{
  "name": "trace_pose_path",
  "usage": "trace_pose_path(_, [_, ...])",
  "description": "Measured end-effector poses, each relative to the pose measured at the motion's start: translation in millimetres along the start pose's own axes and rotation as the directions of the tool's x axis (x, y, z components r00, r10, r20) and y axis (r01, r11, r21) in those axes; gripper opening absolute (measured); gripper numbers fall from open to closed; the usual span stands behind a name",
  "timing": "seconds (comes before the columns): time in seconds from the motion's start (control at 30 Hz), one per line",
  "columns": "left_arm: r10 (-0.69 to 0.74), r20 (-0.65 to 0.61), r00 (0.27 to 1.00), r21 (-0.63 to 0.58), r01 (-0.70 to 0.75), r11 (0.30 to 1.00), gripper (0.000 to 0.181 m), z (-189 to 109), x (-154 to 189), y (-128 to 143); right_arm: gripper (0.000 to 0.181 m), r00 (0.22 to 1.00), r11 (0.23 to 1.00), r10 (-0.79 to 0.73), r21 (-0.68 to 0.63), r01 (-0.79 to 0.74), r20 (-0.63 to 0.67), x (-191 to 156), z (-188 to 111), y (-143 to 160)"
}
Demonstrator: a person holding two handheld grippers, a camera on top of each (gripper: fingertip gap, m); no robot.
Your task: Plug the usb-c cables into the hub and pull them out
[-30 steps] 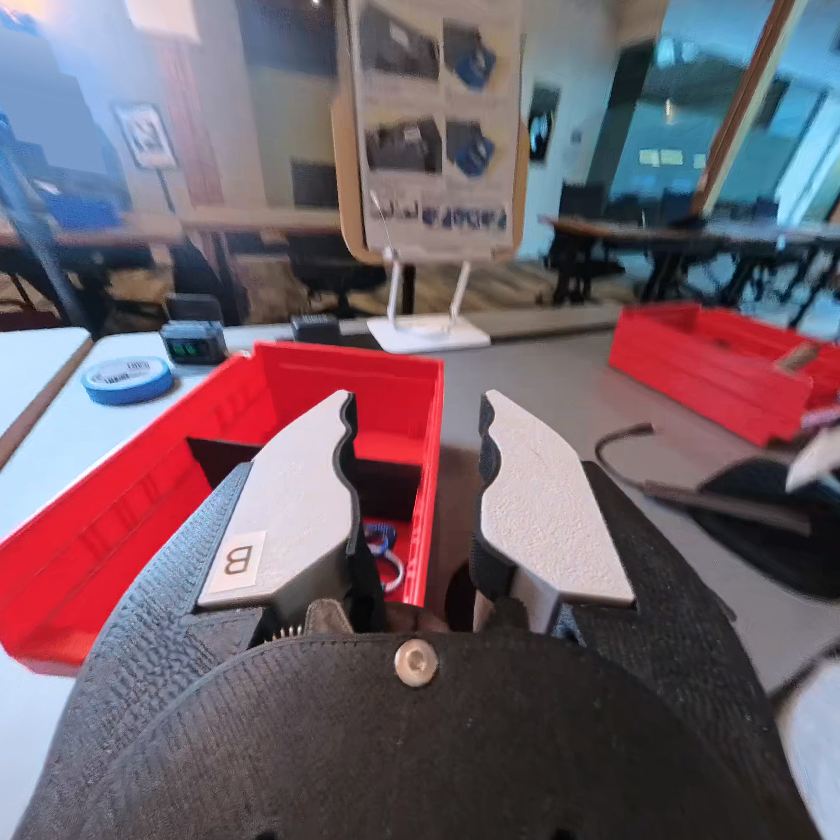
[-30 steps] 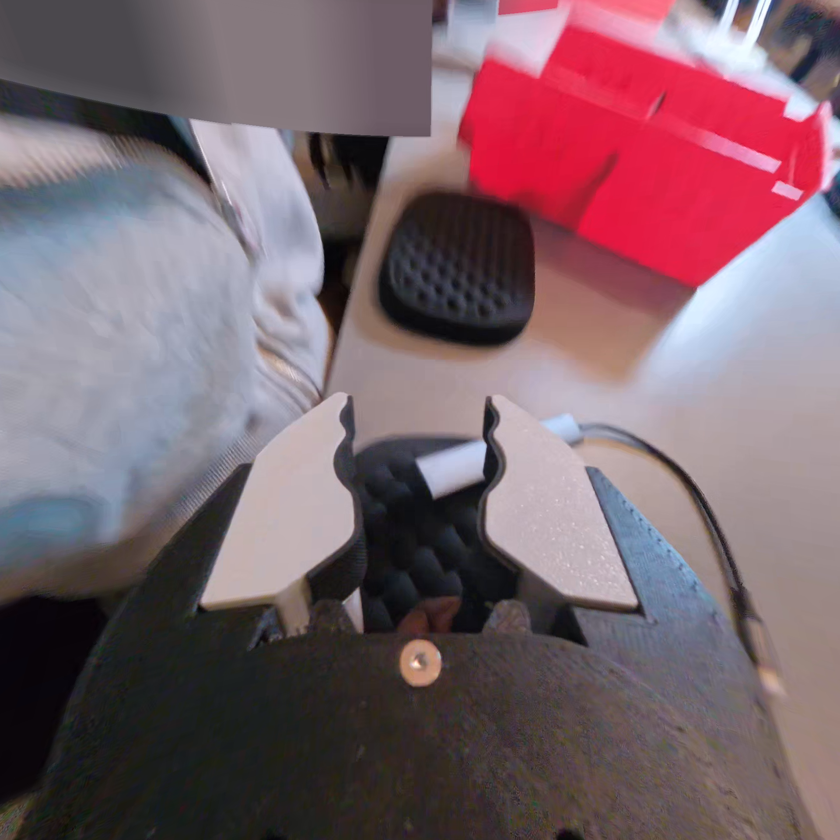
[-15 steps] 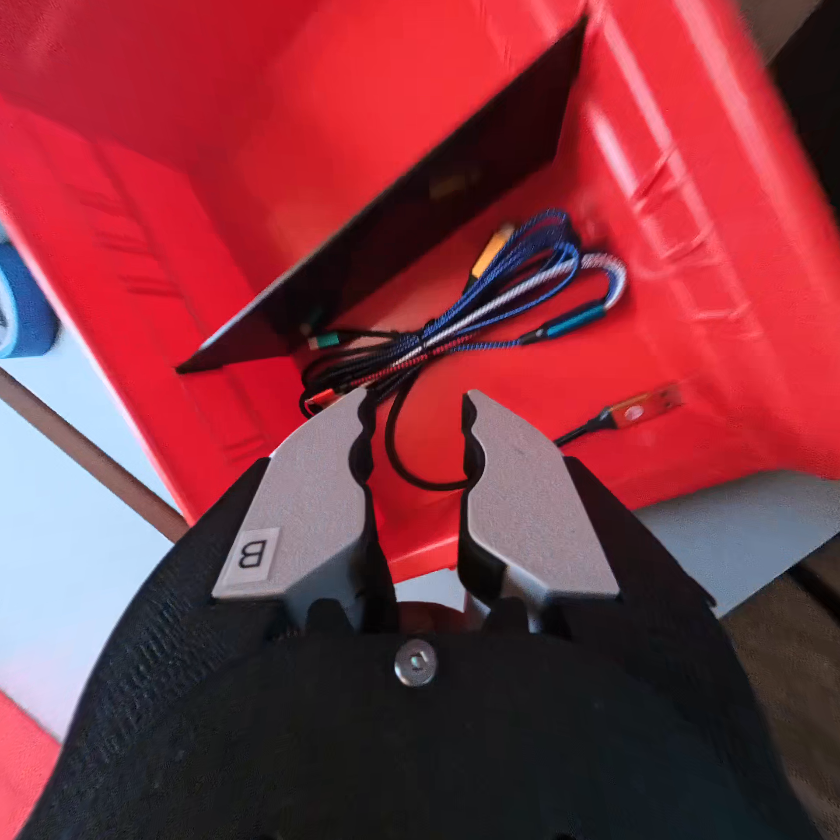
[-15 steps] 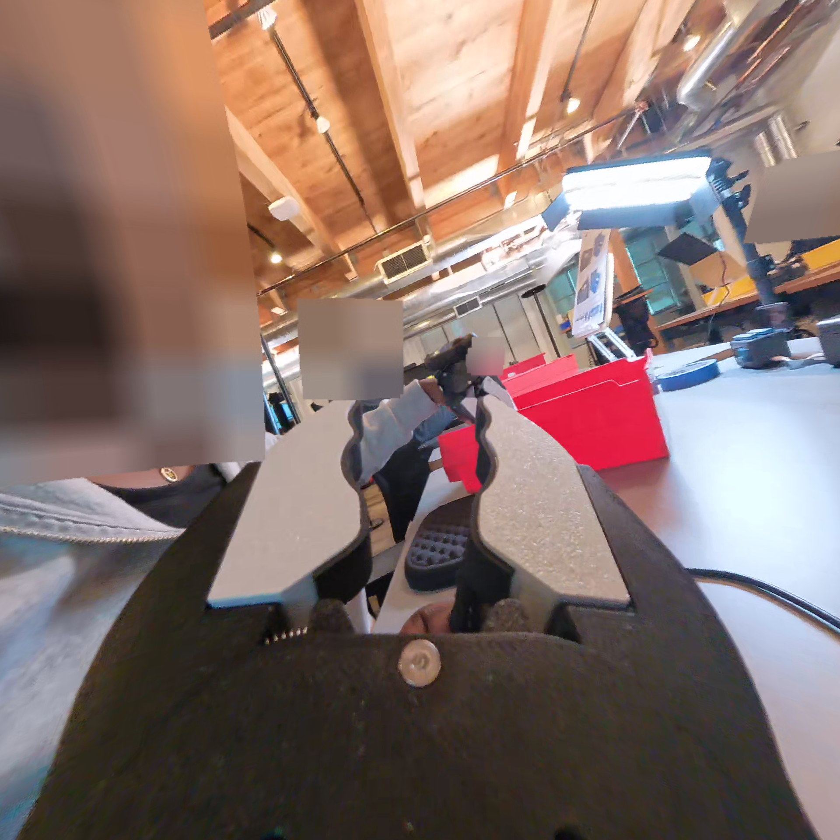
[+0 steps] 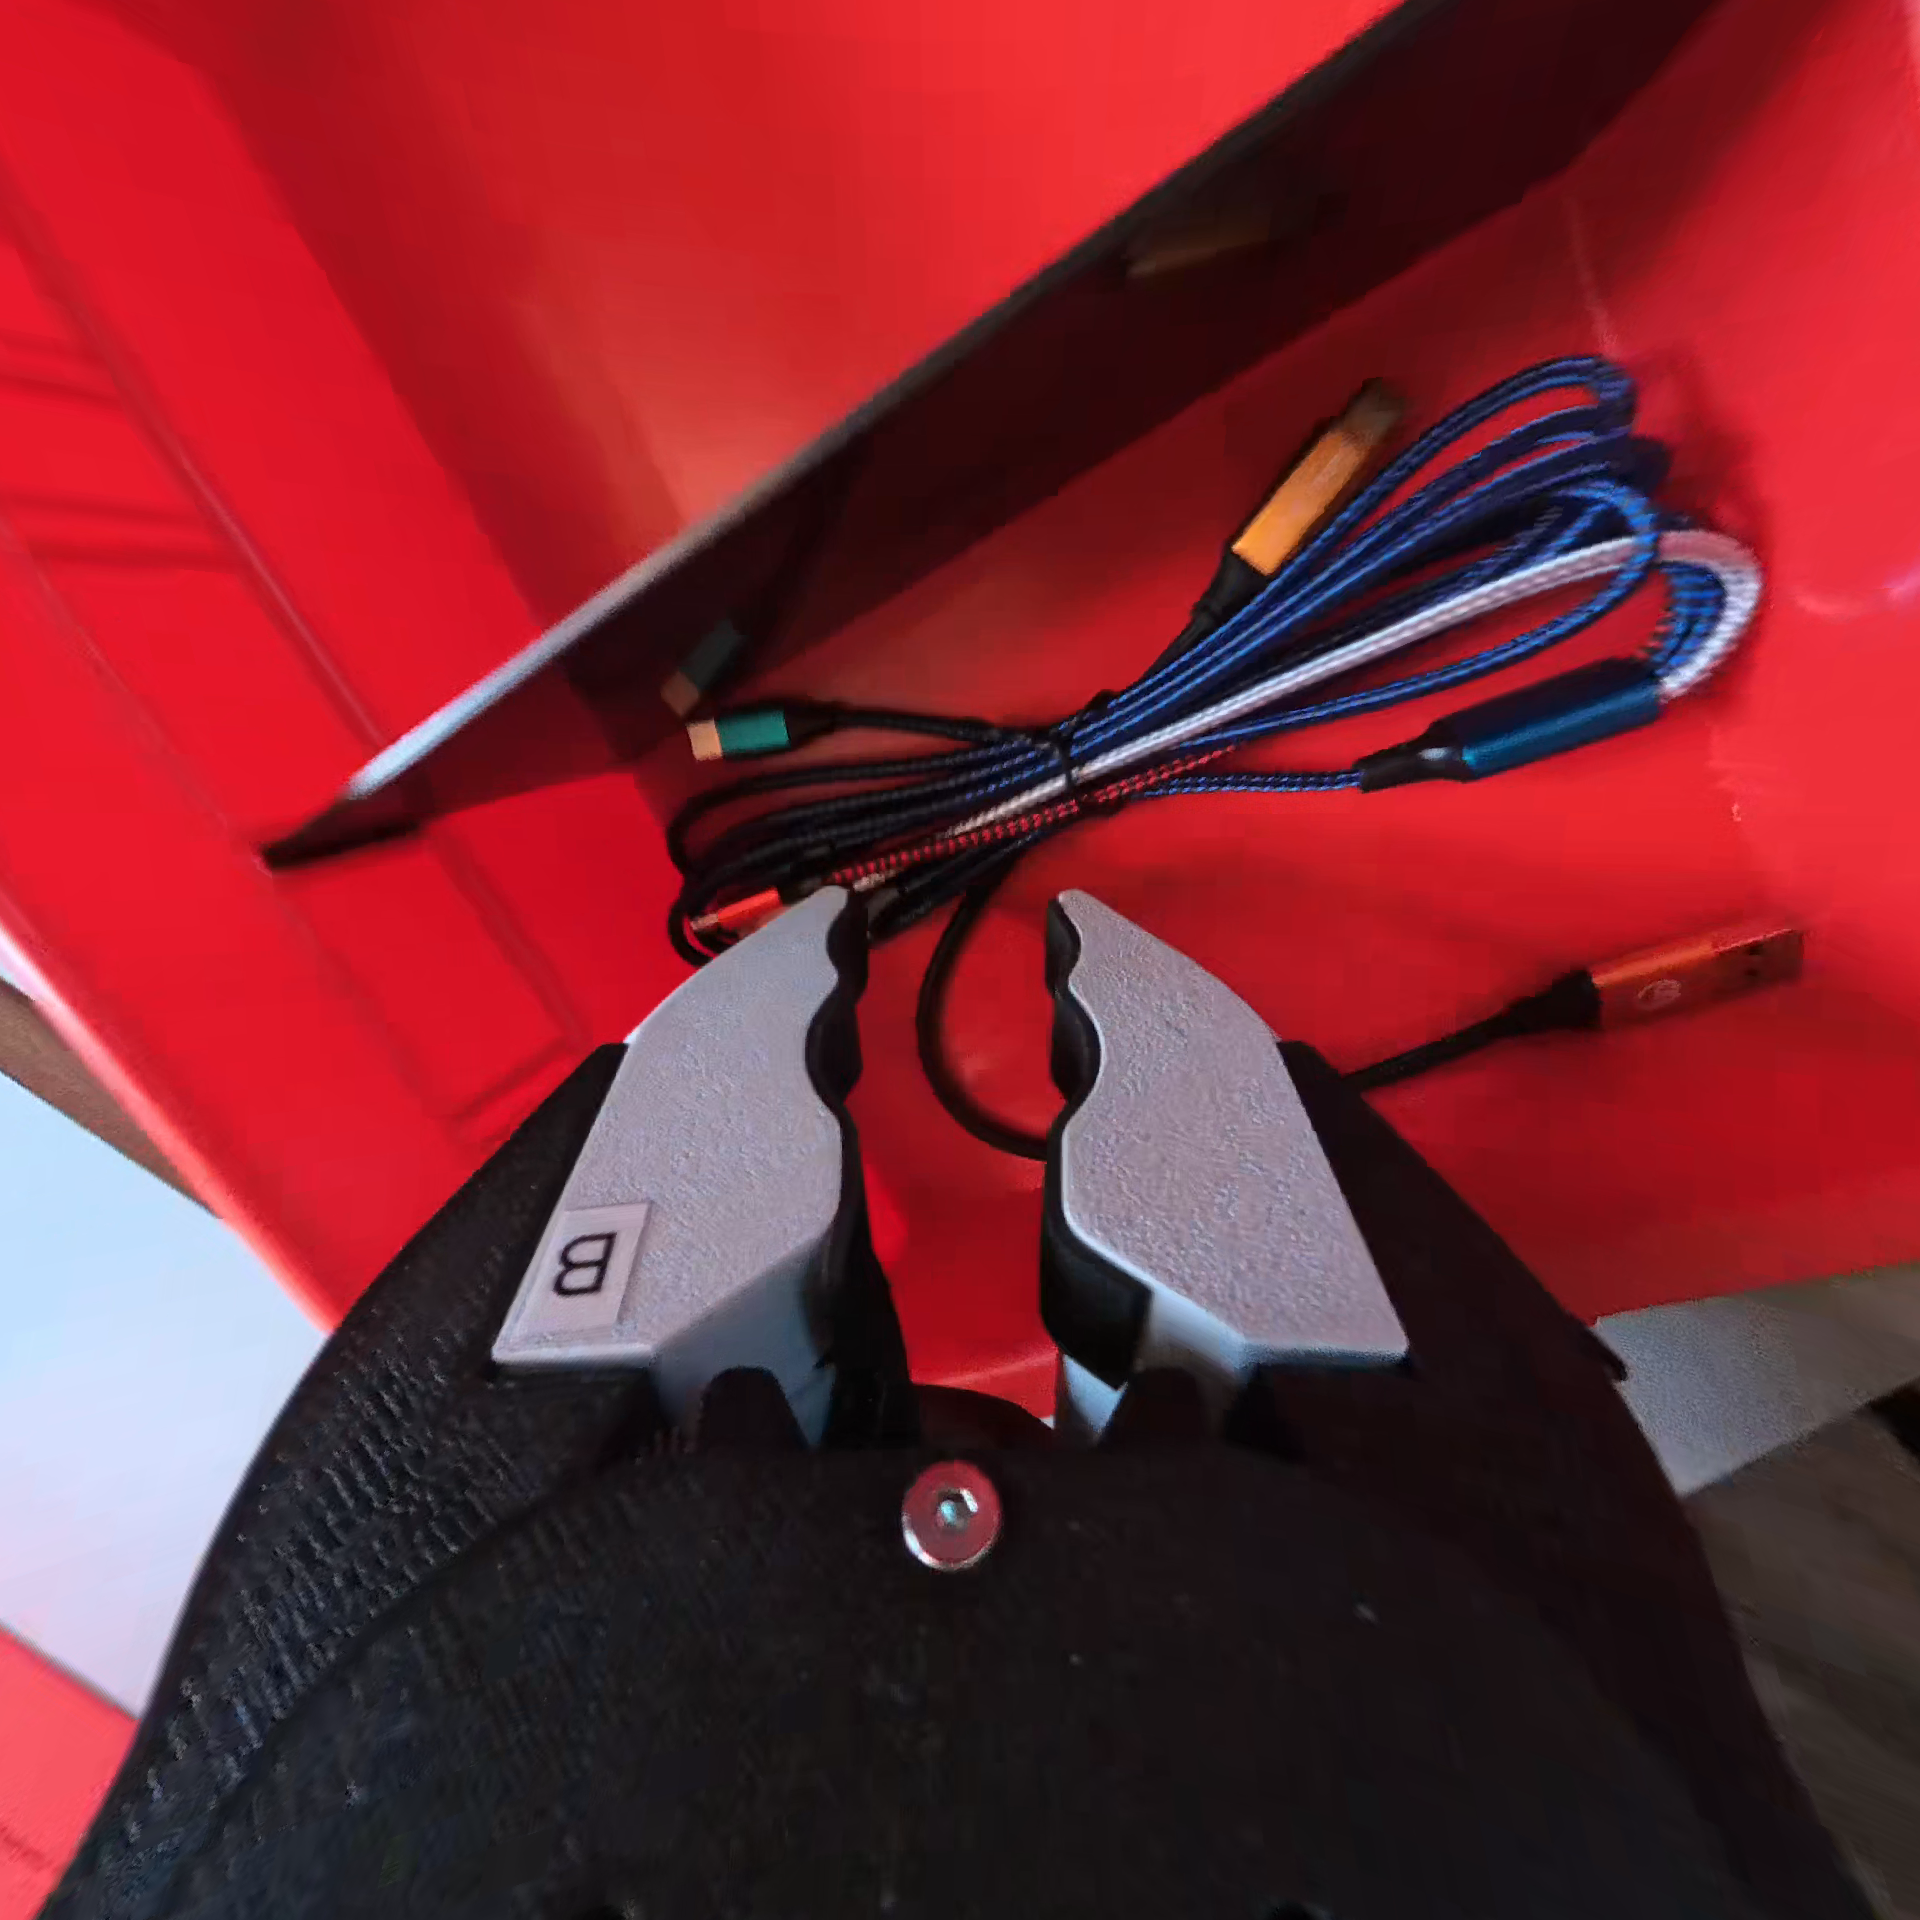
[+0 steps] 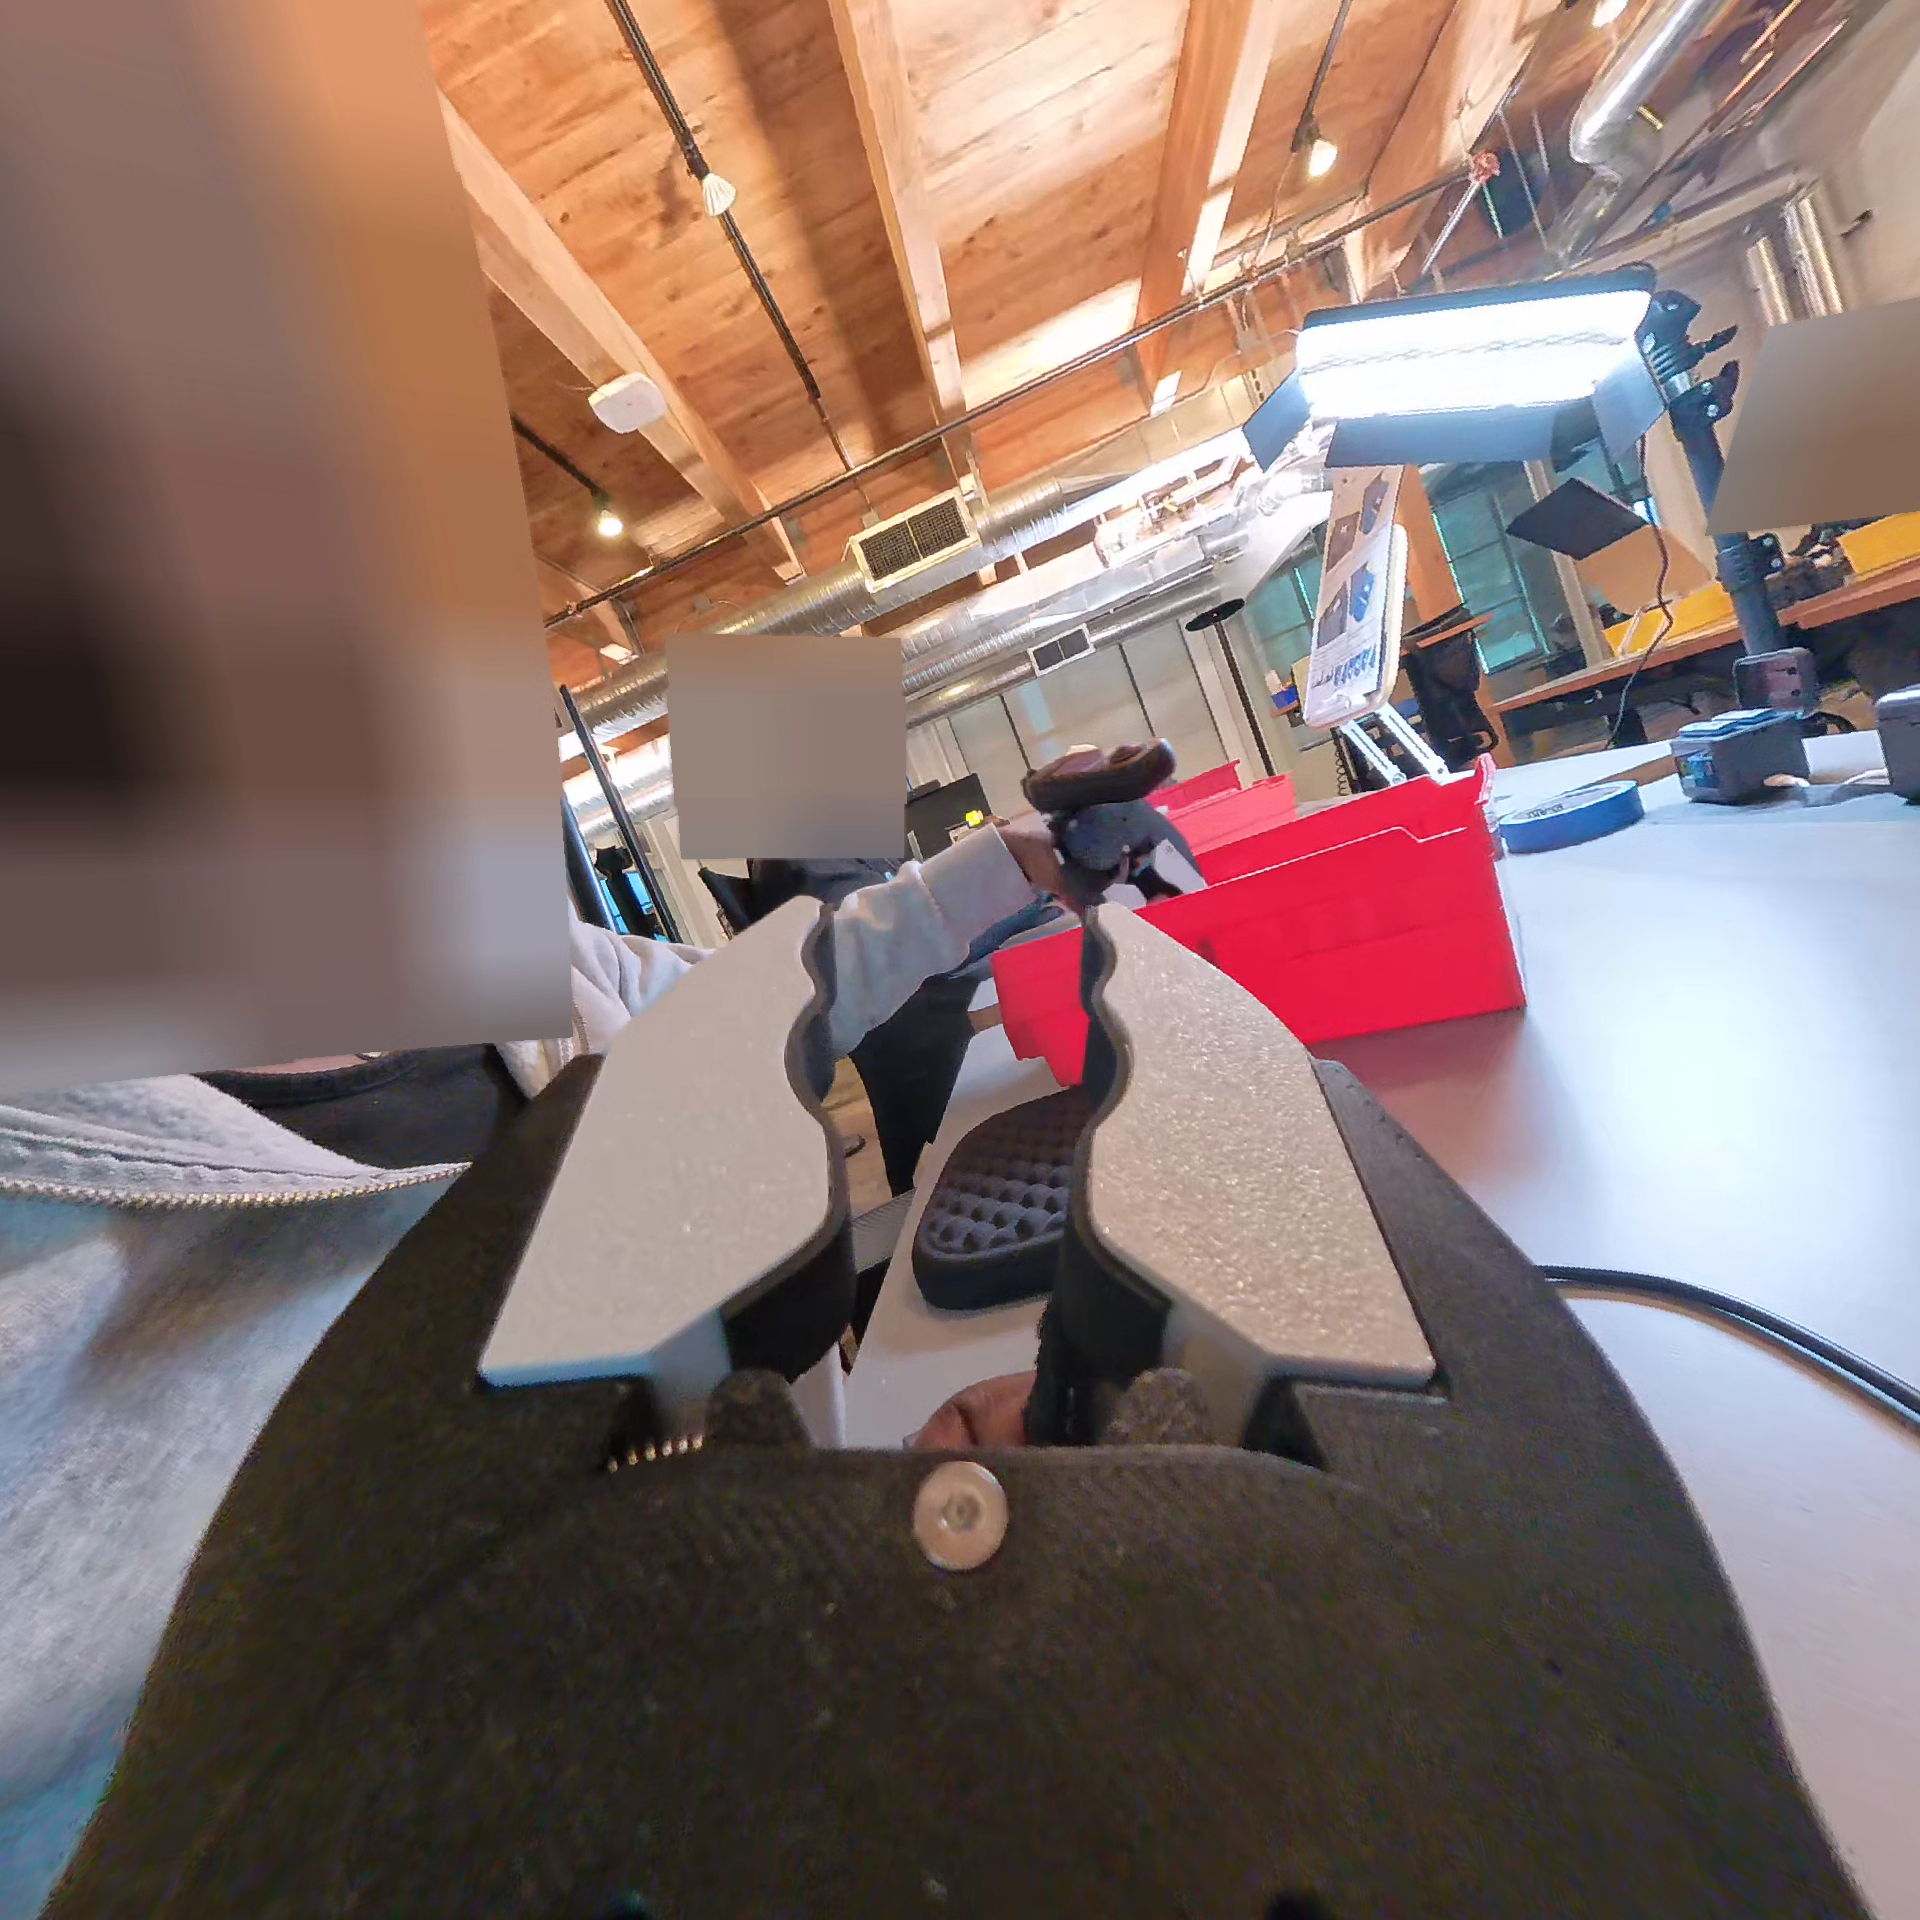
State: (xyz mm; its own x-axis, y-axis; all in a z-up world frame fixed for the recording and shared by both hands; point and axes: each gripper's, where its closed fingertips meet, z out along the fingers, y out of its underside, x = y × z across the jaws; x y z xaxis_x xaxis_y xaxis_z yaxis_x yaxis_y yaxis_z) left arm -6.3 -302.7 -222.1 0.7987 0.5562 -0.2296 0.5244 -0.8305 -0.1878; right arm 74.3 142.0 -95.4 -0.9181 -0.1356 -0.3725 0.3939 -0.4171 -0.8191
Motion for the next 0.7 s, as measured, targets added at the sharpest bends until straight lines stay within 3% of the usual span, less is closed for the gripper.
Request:
trace_pose_path(0.1, [0.163,0.059,0.985,0.05,-0.166,0.985,0.033,-5,3,-14,0.044,1.0,1.0,0.001,-0.003,-0.001,0.0,0,0,1])
trace_pose_path(0.17, [0.173,0.031,0.984,-0.016,-0.173,0.985,0.034,-5,4,-7,0.044,1.0,1.0,-0.002,-0.005,0.002,-0.003,0,0,1])
trace_pose_path(0.33, [-0.051,-0.097,0.994,-0.208,0.03,0.978,0.036,2,4,27,0.043,1.0,1.0,-0.001,-0.01,0.001,-0.005,1,1,2])
trace_pose_path(0.43, [-0.087,-0.096,0.992,-0.295,0.055,0.954,0.036,13,0,40,0.042,1.0,1.0,-0.004,-0.013,0.004,-0.007,1,1,2])
trace_pose_path(0.7, [-0.14,-0.205,0.969,-0.213,0.095,0.972,0.024,19,10,34,0.042,1.0,0.999,-0.016,-0.032,0.016,-0.011,0,3,5])
